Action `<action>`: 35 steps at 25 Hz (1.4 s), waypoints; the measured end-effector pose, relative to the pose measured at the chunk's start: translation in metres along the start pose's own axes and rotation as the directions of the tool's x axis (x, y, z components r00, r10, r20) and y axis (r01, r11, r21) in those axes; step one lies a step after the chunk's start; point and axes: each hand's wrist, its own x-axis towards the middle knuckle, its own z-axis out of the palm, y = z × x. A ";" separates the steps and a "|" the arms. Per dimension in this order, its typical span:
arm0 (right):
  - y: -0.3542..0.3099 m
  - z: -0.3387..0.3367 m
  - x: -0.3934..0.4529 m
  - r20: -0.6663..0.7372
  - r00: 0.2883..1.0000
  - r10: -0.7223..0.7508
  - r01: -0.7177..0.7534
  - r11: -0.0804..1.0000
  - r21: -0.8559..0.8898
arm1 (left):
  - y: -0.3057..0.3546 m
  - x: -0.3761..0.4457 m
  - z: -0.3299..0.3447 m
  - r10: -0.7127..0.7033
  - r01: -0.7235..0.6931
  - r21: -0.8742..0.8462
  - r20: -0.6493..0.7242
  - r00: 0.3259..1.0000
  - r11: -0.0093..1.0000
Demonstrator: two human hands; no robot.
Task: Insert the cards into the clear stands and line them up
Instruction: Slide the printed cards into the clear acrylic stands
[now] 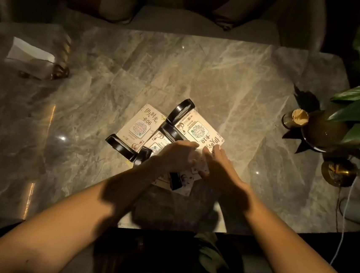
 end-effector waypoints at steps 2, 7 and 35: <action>0.005 0.006 -0.004 -0.119 0.987 0.111 -0.094 0.986 0.139 | -0.001 0.004 0.006 -0.083 0.077 0.090 0.059 0.995 0.993; 0.019 0.021 -0.006 0.039 0.910 0.413 -0.397 0.840 0.371 | 0.001 0.008 0.024 -0.091 0.079 0.140 0.085 0.992 0.987; 0.105 -0.172 -0.067 -0.307 0.820 0.484 -0.224 0.764 0.605 | 0.111 0.109 0.027 -0.092 0.125 -0.654 0.085 0.992 0.746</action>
